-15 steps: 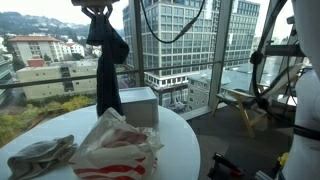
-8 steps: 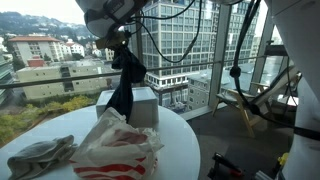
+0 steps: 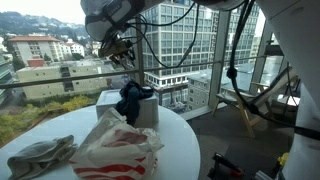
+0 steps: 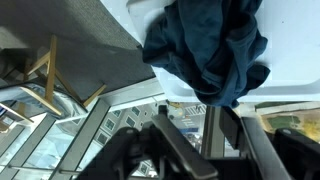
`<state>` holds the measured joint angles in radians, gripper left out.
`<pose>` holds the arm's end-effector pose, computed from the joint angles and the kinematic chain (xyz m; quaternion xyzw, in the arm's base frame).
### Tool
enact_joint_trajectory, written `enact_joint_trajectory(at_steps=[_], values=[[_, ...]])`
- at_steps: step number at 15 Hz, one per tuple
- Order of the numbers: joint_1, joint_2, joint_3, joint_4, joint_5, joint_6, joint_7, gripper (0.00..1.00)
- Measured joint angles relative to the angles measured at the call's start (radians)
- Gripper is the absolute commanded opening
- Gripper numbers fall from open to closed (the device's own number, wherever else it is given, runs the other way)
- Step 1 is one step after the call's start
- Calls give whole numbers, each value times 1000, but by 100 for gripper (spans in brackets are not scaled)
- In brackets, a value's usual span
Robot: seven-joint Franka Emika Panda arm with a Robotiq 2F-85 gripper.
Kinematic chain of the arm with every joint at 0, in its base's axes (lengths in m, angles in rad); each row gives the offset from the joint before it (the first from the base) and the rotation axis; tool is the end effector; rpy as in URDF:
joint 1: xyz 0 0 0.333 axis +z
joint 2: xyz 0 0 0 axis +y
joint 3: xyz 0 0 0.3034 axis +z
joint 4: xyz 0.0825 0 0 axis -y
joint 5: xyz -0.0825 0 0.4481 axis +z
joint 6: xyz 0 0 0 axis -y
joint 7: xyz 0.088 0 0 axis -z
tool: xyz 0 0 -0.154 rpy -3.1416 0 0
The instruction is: Put the blue and pink shirts on the basket
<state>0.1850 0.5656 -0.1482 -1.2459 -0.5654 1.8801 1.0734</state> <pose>0.7917 -0.0122 0.3976 0.8661 -0.3935 0.1917 0.2412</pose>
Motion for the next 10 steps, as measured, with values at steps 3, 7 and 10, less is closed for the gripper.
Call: enact_joint_trajectory(at_steps=[3,7,10], values=[[4,-43,16,13,52,-137,-16,100],[15,-141,73,4,141,-390,-110,100],[20,-200,117,-52,234,-508,-157,100]])
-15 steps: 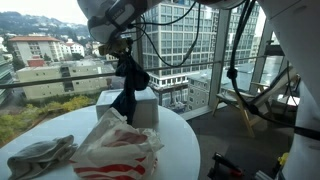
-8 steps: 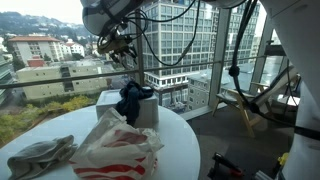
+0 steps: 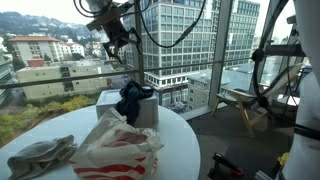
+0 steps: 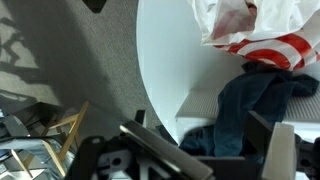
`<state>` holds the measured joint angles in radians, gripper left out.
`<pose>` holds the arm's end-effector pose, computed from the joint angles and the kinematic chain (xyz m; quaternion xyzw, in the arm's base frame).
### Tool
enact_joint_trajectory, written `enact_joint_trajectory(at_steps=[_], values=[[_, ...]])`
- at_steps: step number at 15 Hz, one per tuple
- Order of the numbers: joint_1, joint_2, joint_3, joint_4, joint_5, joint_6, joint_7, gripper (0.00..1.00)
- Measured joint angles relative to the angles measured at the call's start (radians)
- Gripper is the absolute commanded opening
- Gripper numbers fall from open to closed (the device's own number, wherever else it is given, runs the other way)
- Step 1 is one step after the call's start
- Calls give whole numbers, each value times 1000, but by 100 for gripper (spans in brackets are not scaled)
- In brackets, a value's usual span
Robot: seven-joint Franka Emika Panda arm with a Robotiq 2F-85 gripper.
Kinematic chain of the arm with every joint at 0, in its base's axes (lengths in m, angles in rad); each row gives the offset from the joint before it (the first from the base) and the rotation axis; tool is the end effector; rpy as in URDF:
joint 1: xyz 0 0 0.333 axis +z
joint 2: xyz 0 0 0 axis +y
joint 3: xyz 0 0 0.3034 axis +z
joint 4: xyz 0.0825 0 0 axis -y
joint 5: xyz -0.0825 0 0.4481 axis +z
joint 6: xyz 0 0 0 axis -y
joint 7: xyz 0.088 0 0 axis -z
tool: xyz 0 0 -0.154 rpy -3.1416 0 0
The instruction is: Put the blue and pink shirts on the basket
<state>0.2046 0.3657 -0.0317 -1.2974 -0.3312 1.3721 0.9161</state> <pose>0.6792 0.0660 0.4647 0.9053 -0.3620 -0.0339 0.2196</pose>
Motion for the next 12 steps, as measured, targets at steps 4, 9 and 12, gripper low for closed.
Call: enact_joint_trajectory(at_steps=[4,9,12], values=[[0,-36,43,-110,92,-55,-27,100],[-2,-39,51,-132,99,-55,-37,100],[-3,-39,51,-149,100,-43,-39,100]])
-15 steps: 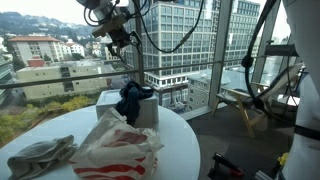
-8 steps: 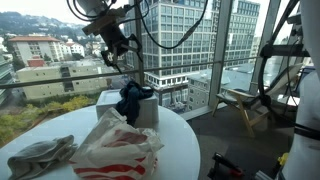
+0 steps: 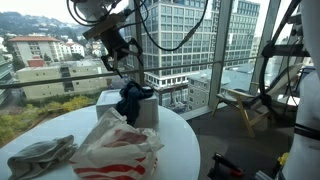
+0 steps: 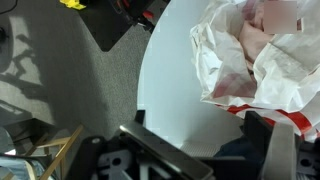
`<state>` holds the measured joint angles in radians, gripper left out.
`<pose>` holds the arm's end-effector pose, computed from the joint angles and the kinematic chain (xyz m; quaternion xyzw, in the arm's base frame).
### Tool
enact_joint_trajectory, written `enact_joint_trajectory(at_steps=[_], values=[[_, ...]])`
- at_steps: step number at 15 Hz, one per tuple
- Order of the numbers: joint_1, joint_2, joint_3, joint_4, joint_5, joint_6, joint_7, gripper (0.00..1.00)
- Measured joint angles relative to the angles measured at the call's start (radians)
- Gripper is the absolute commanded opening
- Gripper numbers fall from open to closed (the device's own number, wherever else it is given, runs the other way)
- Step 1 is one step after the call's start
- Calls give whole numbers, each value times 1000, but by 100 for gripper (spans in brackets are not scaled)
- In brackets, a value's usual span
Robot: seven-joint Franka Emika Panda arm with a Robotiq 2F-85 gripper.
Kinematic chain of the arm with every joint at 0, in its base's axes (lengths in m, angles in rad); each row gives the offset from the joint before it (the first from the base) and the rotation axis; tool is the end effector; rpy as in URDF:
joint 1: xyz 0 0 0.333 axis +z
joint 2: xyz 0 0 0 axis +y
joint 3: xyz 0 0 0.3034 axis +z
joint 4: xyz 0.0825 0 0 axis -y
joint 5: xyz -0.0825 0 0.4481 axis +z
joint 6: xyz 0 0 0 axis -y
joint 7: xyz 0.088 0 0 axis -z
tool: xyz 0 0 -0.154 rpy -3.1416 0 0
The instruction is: Put the blue and pink shirts on the basket
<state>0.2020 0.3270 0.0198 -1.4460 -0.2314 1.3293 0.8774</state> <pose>0.6384 0.1027 0.4120 0.9171 -0.3141 -0.1278 0.2099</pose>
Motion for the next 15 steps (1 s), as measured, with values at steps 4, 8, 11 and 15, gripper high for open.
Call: enact_joint_trajectory(at_steps=[4,8,11,15], values=[[-32,-39,-1,-118,29,10,-38,100],[-77,-105,-6,-313,37,88,-76,100],[-88,-141,-5,-492,47,214,-77,100],[-82,-158,11,-703,47,419,-72,100]])
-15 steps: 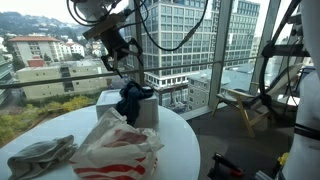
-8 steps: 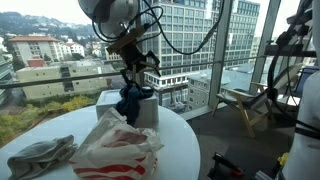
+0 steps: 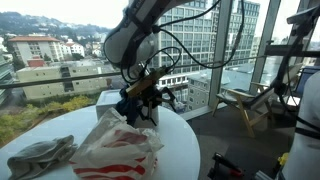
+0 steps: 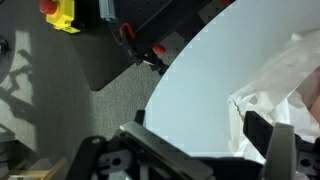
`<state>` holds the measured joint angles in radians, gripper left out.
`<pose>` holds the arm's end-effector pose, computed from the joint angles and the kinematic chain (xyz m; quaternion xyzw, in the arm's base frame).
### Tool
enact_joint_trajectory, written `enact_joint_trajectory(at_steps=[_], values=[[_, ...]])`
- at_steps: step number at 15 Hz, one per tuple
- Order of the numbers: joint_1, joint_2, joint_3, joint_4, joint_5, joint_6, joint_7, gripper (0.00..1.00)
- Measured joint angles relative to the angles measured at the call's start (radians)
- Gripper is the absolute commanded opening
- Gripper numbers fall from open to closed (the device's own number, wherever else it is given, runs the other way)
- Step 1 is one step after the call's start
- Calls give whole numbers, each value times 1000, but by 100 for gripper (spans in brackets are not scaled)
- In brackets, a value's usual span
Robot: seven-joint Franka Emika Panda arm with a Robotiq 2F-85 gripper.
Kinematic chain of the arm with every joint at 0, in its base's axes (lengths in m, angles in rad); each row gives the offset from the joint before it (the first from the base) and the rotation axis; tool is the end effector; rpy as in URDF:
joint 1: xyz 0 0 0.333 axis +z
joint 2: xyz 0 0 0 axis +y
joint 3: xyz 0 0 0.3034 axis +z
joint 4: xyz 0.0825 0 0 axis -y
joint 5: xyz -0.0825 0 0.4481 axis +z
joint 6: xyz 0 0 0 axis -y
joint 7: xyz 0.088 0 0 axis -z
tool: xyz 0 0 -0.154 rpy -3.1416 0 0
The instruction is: Put the blue and pink shirts on the basket
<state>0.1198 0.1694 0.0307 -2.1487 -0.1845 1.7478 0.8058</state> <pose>0.5076 0.0522 0.1986 0.9183 -0.2682 -0.2118 0.1998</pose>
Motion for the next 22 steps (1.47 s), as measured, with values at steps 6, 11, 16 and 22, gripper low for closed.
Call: enact_joint_trajectory(at_steps=[6,11,16,22], values=[[66,-1,55,-93,-58,324,97,100],[109,0,82,-85,-84,401,149,100],[111,26,97,-119,11,544,149,100],[111,69,93,-200,19,841,148,100]])
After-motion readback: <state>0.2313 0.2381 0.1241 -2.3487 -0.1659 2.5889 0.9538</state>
